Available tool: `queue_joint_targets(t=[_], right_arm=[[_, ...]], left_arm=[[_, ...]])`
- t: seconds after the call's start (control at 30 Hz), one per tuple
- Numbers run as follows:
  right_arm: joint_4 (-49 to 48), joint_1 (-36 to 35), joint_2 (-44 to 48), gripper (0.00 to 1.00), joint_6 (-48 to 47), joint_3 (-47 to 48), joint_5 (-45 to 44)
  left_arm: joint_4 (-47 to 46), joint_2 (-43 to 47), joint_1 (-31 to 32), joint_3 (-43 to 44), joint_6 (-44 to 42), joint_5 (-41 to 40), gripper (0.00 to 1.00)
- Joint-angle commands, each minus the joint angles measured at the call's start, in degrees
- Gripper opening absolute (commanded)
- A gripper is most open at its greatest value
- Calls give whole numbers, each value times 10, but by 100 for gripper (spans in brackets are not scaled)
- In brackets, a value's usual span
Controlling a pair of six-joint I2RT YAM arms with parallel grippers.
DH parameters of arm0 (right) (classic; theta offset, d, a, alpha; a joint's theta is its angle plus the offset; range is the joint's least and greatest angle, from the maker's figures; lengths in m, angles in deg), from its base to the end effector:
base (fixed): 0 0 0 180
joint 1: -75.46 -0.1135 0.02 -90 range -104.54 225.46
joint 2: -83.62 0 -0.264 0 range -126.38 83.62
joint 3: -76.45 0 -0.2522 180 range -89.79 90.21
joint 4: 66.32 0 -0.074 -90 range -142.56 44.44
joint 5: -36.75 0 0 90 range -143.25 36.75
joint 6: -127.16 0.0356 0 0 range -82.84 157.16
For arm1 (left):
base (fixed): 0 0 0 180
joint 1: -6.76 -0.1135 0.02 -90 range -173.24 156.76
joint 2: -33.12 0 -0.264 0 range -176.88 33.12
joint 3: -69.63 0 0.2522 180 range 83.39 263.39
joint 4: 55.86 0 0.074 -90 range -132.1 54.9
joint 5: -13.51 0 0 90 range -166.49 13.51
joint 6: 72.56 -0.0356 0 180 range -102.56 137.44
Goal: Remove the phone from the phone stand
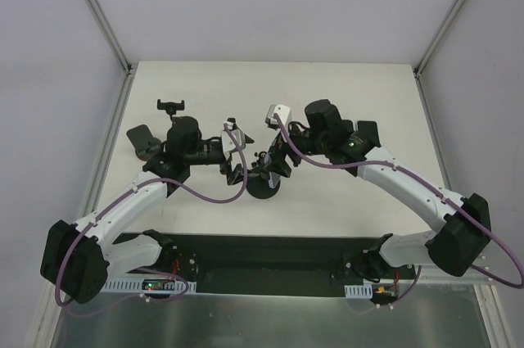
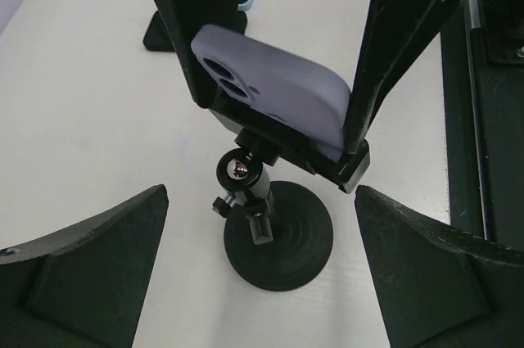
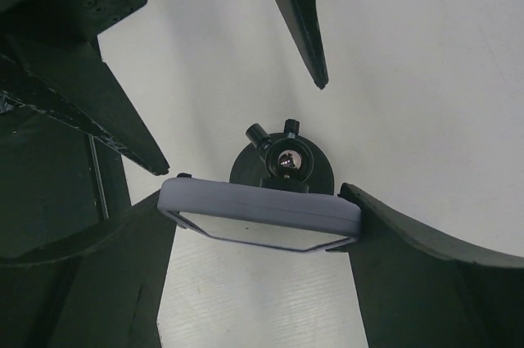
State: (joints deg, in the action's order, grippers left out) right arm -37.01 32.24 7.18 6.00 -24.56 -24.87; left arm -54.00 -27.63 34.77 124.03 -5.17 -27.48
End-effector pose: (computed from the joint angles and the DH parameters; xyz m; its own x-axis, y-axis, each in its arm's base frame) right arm 0.2100 0.2206 0.3339 0.1910 -0.4452 -0.8748 -0.9500 0.1404 -0.2789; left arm 0.1975 -0.1355 0.3020 0.2556 0.1497 -0.9551 0.9417 0.1849 0.2810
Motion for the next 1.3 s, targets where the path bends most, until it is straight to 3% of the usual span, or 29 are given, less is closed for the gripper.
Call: queue_joint_targets(t=[0.0,0.1,0.2,0.73,1.17,1.27], right_arm=[[8,-6,31,85,12,11,35],[11,-6,39,96,17,17,22],[11,-6,54,100,30,18,-3],[16,-11,184,96,115,-56,-201],[48,-85,191,99,239,-58,-367],[44,-111,175,94,240,-57,-399]], left_arm=[[-5,-24,3,19,-8,43,95],[-5,-49,10,23,-4,33,96],[-5,-64,13,28,1,21,96],[-5,-116,61,52,69,-64,96],[-13,-165,126,75,150,-159,93],[-16,-161,128,74,158,-172,93]])
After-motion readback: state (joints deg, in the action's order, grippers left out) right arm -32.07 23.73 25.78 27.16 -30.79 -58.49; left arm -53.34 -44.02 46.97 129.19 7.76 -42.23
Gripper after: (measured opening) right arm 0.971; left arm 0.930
